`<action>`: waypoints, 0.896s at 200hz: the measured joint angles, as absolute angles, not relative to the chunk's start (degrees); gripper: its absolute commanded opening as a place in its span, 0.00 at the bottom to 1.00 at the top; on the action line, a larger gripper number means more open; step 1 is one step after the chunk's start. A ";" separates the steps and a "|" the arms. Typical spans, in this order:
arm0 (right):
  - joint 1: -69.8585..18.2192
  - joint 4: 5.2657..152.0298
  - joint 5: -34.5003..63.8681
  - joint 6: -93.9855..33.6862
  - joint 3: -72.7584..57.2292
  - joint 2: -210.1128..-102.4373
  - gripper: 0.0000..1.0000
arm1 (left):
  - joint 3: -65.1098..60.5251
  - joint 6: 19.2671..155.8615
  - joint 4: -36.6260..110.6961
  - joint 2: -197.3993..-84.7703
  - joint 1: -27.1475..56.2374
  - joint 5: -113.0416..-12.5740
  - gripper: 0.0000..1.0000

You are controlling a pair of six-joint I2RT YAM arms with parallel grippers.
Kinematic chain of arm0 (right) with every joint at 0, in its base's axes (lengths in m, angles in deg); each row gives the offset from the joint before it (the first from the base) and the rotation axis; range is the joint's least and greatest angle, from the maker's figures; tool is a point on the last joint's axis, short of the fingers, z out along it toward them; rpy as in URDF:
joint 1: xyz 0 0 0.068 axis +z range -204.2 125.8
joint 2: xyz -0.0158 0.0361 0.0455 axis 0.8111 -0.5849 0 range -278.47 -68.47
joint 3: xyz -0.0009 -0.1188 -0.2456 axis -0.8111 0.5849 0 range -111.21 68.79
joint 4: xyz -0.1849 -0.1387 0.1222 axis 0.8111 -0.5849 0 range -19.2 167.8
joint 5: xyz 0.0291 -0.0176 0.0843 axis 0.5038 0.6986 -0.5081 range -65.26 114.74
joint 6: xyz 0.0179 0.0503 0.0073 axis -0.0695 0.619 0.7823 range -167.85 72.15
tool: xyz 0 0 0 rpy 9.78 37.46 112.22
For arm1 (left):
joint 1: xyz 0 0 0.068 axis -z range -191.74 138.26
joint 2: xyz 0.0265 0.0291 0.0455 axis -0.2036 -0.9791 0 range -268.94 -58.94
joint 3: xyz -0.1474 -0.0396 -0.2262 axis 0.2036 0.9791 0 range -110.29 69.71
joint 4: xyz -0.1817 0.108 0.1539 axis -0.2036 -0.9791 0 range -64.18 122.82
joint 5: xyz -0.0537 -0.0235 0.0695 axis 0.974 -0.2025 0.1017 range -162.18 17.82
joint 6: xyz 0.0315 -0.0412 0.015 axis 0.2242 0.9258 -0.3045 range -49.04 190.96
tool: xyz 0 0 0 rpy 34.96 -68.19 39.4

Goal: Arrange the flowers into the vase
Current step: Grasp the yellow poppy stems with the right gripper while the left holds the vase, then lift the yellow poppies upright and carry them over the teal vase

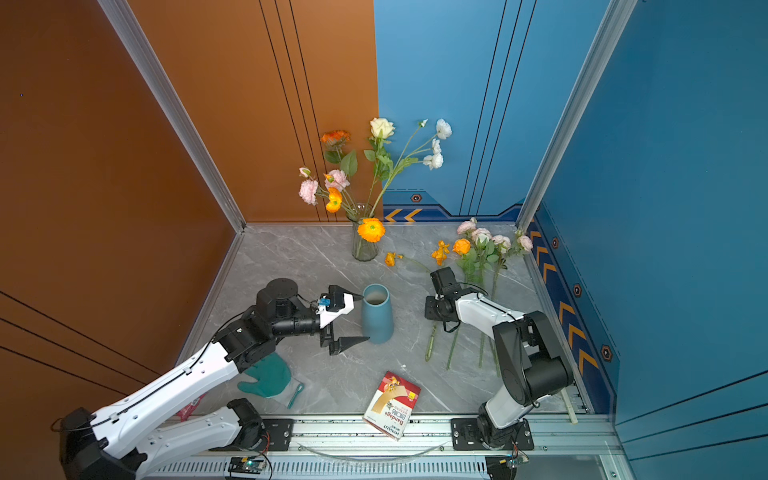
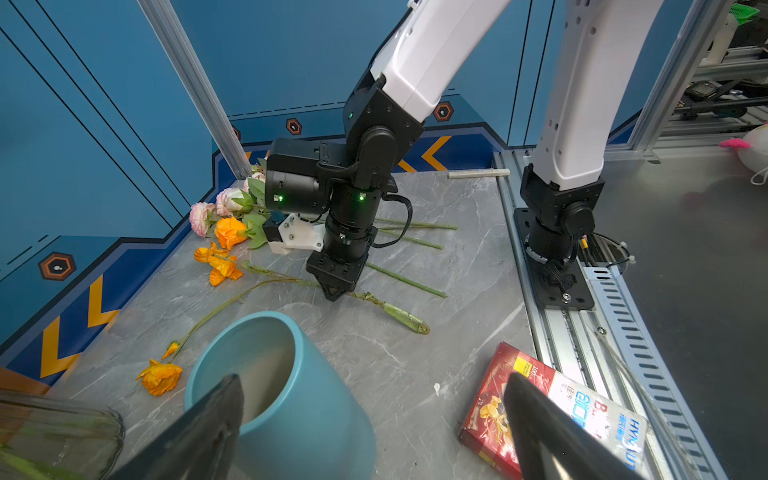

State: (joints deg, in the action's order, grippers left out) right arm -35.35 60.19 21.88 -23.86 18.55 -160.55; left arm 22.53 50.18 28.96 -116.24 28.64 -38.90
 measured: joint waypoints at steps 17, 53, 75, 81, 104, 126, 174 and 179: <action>-35.35 60.19 21.67 -24.63 18.31 -160.57 0.00 | 22.60 50.18 29.04 -115.89 28.44 -38.90 0.98; -35.35 59.27 21.47 -25.61 18.24 -157.73 0.00 | 22.81 50.23 29.63 -115.17 27.76 -38.90 0.98; -35.48 58.38 21.53 -25.57 18.24 -151.39 0.00 | 22.84 50.23 29.83 -114.97 27.35 -38.92 0.98; -35.57 58.25 21.56 -25.52 18.24 -149.36 0.00 | 22.86 50.23 29.83 -114.86 27.24 -38.92 0.98; -37.14 58.16 21.93 -24.04 18.27 -141.51 0.00 | 22.86 50.23 29.83 -114.27 26.47 -38.90 0.98; -39.61 57.81 22.91 -21.00 18.24 -134.62 0.00 | 23.03 50.40 30.05 -112.59 24.18 -38.84 0.98; -39.57 60.83 27.39 -17.54 16.93 -121.03 0.00 | 24.65 53.05 33.90 -109.64 16.24 -35.65 0.98; -39.07 62.12 27.81 -17.61 16.76 -119.76 0.00 | 24.67 53.46 34.09 -109.70 15.74 -35.23 0.98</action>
State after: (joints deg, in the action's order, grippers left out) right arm -39.07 62.12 27.81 -17.61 16.76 -119.76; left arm 24.67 53.46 34.09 -109.70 15.74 -35.23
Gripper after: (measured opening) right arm 0.057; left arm 0.979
